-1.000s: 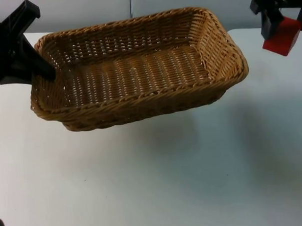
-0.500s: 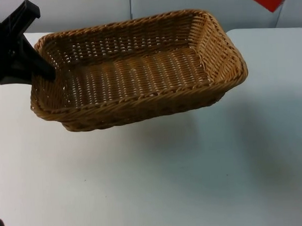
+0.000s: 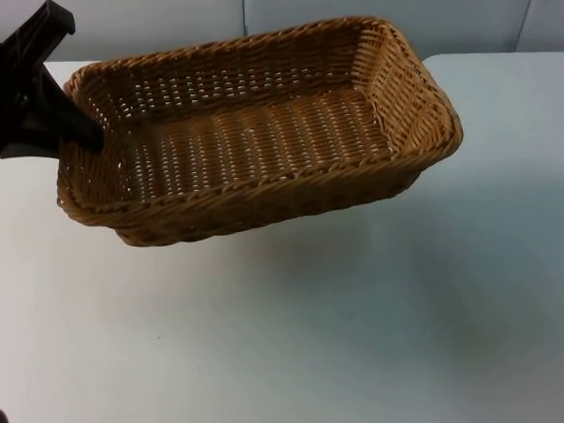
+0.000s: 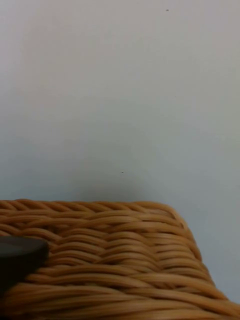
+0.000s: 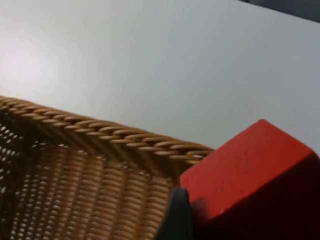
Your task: Pick up the basket with the left hand and place the cube into the basket with the right hand.
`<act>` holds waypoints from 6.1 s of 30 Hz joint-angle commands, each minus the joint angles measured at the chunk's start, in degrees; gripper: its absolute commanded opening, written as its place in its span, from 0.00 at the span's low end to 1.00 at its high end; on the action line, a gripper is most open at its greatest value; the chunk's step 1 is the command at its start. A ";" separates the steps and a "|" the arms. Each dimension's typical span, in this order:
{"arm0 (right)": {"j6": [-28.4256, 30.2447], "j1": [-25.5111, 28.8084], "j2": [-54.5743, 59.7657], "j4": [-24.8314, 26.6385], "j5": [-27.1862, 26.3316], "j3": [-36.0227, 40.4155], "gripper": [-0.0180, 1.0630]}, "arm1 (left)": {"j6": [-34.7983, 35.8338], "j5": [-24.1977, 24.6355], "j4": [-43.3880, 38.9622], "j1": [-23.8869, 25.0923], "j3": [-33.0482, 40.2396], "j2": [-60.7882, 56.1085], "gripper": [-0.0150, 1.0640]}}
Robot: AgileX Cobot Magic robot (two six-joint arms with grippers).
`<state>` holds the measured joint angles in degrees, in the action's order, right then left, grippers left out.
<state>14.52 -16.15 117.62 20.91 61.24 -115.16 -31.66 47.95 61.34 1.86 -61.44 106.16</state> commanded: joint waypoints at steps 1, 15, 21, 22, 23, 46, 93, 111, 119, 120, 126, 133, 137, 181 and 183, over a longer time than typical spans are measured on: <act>1.41 -3.03 -0.90 0.83 -0.46 -0.49 0.57 | -0.04 1.01 2.14 -0.33 -0.64 -0.88 0.01; 1.00 -12.55 0.89 0.49 -2.35 -0.29 0.57 | -0.04 1.01 2.14 -0.33 -0.64 -0.88 0.01; 0.56 -12.97 1.95 1.72 1.72 -0.29 0.57 | -0.04 0.99 2.16 -0.33 -0.64 -0.88 0.01; 0.56 -13.13 2.06 1.72 2.16 -0.29 0.57 | -0.04 0.87 2.16 -0.33 -0.64 -0.88 0.01; 0.69 -13.65 2.06 1.72 2.40 -0.29 0.57 | -0.04 0.87 2.16 -0.33 -0.64 -0.88 0.01; 0.44 -14.16 3.71 -3.18 2.81 -0.79 0.74 | -0.04 0.40 2.06 -0.33 -0.64 -0.88 0.01; -0.99 21.71 -5.33 0.81 8.72 -6.06 0.01 | -0.04 -0.10 2.56 -0.33 -0.64 -0.88 0.01; -1.02 21.71 -4.87 3.66 8.72 -6.06 0.01 | -1.06 4.16 1.01 -0.33 -0.51 1.91 0.02; -1.02 21.71 -4.82 4.51 8.72 -6.06 0.01 | -9.88 8.79 8.78 -0.33 -0.51 6.26 0.02; -1.02 21.71 -4.82 4.51 8.72 -6.06 0.01 | -11.34 8.94 10.89 -0.33 -0.51 6.26 0.02; -1.02 21.71 -4.82 4.61 8.72 -6.06 0.01 | -14.46 8.94 14.96 -0.33 -0.51 6.26 0.02; -1.02 21.71 -4.82 4.61 8.72 -6.06 0.01 | -14.40 8.83 14.05 -0.33 -0.51 6.26 0.02; -1.02 21.71 -4.82 4.61 8.72 -6.06 0.01 | -14.40 8.71 12.14 -0.33 -0.51 6.26 0.05; -4.39 21.71 -8.57 -5.59 8.72 -6.14 0.01 | 0.49 -1.45 -19.56 11.15 -5.12 -24.20 0.01; -5.71 21.71 -11.58 -10.23 8.72 -6.14 0.01 | 4.41 -0.34 -27.66 11.15 -5.12 -29.98 0.01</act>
<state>9.41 5.42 108.37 12.74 70.09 -120.88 -29.65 47.03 37.41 12.76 -66.16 77.91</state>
